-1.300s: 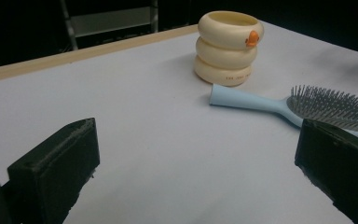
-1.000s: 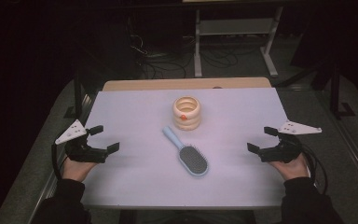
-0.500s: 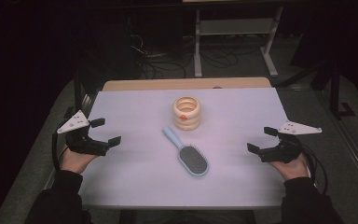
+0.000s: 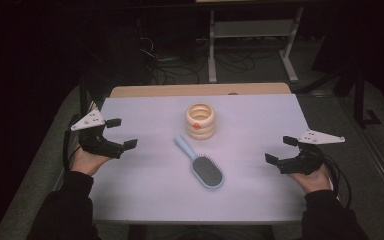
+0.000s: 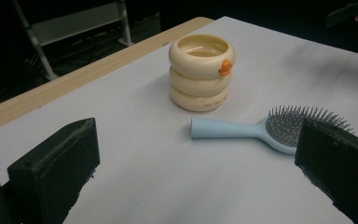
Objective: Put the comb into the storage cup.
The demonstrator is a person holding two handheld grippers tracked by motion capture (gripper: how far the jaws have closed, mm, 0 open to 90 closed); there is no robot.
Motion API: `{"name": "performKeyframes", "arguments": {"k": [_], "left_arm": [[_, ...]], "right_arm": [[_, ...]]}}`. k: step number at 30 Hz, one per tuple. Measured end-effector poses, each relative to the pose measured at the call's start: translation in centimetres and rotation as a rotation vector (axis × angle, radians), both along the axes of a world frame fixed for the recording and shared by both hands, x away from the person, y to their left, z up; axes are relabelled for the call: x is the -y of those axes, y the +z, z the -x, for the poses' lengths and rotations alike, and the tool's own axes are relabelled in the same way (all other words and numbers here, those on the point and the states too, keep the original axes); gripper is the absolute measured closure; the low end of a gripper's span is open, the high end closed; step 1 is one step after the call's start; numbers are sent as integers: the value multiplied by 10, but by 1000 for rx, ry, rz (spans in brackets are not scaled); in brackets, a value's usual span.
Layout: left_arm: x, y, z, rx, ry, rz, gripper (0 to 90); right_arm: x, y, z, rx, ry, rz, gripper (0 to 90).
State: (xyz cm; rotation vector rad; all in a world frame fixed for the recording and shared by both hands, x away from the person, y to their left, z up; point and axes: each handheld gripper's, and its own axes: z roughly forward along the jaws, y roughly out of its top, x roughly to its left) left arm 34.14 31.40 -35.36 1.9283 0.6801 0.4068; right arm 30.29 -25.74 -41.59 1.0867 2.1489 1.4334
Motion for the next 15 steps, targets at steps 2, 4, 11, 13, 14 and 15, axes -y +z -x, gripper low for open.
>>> {"name": "performKeyframes", "arguments": {"k": [2,4,11,13,14,15], "left_arm": [[4,4,-2,6,-10,-8,0],[7,7,-5,7,-14,-10,0],[16,17,-15,2,-36,-28,0],[19,19,-17,2,-47,-34,0],[21,21,-18,2,-49,-37,0],[22,22,-19,4,-52,-41,0]], "right_arm": [[0,0,0,1,0,0,0],[0,0,0,-1,0,-1,0],[0,0,0,-1,1,-1,0],[0,0,1,3,-5,-6,0],[1,0,1,3,-5,-7,0],[1,0,1,2,-3,-9,0]]}}
